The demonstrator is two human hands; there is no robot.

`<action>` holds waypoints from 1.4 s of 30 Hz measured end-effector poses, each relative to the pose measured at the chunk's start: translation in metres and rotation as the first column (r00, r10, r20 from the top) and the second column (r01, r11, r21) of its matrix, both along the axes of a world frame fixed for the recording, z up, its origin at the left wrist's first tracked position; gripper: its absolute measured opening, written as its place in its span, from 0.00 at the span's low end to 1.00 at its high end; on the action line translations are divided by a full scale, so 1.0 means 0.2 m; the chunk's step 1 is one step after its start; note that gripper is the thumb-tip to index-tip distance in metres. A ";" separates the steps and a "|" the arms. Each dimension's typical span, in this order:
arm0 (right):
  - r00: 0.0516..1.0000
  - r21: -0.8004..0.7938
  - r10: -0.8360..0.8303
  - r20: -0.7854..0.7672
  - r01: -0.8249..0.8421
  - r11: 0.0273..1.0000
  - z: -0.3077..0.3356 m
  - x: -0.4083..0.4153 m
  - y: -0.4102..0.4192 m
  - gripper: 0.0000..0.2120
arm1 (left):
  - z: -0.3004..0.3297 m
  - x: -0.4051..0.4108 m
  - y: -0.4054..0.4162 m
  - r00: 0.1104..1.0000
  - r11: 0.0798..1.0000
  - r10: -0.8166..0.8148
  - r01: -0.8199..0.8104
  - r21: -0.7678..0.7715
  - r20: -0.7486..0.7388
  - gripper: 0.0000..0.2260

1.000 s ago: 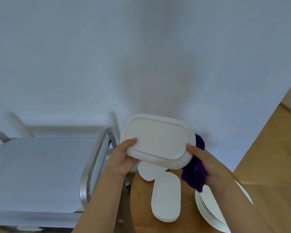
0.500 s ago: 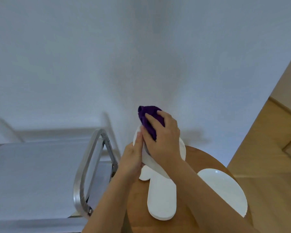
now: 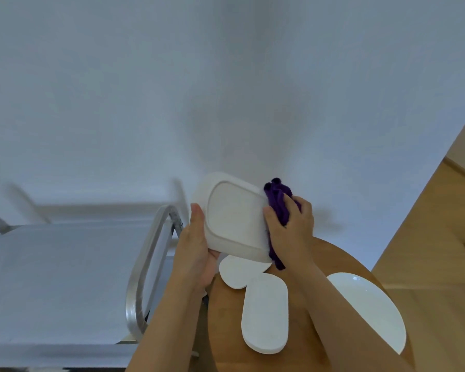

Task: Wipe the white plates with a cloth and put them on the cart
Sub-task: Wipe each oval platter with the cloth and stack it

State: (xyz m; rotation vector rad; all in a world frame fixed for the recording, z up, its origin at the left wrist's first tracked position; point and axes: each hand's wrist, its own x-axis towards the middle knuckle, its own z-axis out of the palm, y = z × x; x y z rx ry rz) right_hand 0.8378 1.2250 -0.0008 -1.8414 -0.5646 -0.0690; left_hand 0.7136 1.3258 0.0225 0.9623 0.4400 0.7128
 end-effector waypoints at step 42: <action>0.991 -0.119 0.122 0.061 -0.114 0.986 -0.02 -0.41 -0.09 0.23 | 0.02 0.19 -0.05 0.947 0.995 0.097 -0.097 0.016 -0.305 0.13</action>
